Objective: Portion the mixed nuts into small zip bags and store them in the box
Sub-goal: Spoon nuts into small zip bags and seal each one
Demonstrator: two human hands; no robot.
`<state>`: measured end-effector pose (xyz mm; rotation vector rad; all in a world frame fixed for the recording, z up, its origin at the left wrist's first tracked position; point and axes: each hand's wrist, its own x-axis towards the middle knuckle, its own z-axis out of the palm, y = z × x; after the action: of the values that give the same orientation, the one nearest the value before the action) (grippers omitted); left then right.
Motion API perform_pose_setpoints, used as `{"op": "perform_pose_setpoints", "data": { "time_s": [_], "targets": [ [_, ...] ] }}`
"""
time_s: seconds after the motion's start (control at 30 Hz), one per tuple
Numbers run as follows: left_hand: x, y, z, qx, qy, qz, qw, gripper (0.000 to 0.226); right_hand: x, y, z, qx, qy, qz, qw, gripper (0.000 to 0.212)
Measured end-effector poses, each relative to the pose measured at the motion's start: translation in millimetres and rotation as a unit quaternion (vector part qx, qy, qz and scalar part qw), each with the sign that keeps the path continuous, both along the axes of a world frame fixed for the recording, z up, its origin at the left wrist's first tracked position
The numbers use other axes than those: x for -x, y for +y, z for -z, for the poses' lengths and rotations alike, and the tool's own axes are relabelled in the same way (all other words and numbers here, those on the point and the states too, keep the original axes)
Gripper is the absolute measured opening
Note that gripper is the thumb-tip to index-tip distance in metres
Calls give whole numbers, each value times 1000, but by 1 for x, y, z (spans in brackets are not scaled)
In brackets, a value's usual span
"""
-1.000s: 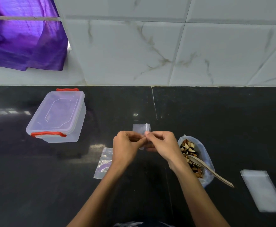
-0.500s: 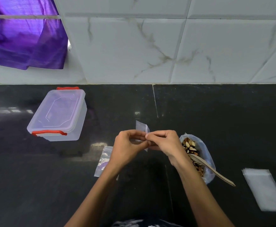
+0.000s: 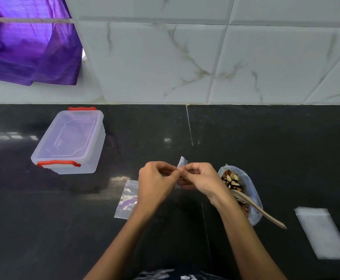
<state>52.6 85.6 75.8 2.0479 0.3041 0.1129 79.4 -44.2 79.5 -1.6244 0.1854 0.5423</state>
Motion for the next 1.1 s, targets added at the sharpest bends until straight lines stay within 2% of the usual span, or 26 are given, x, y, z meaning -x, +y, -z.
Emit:
{"op": "perform_pose_setpoints", "data": {
  "time_s": [0.13, 0.33, 0.47, 0.57, 0.6, 0.67, 0.73, 0.8, 0.87, 0.97, 1.1],
  "targets": [
    [4, -9, 2, -80, -43, -27, 996, 16, 0, 7, 3, 151, -85, 22, 985, 6],
    [-3, -4, 2, -157, -25, -71, 985, 17, 5, 12, 8, 342, -199, 51, 917, 9],
    [-1, -4, 3, -157, -35, -52, 986, 12, 3, 13, 5, 344, -240, 29, 907, 13],
    [-2, 2, 10, -147, -98, 3, 984, 9, 3, 9, -1, 317, -258, 14, 913, 17],
    [-3, 6, 13, -135, -125, 42, 982, 17, 3, 7, -3, 297, -257, 7, 920, 18],
    [-5, 13, 19, -96, -155, 151, 972, 47, 4, 4, -9, 265, -255, -10, 930, 15],
    [-7, 19, 26, -45, -146, 241, 958, 76, 4, 3, -15, 248, -264, -20, 932, 17],
    [-9, 18, 31, -16, -135, 269, 953, 91, 5, 4, -22, 242, -266, -41, 932, 21],
    [-12, 15, 30, 20, -145, 255, 956, 81, 6, 4, -29, 256, -257, -70, 929, 22],
    [-15, 13, 26, 83, -171, 228, 955, 49, 7, 2, -37, 280, -246, -92, 923, 21],
    [-13, 13, 30, 114, -164, 224, 954, 39, 10, -1, -42, 337, -243, -133, 900, 21]
  ]
}}
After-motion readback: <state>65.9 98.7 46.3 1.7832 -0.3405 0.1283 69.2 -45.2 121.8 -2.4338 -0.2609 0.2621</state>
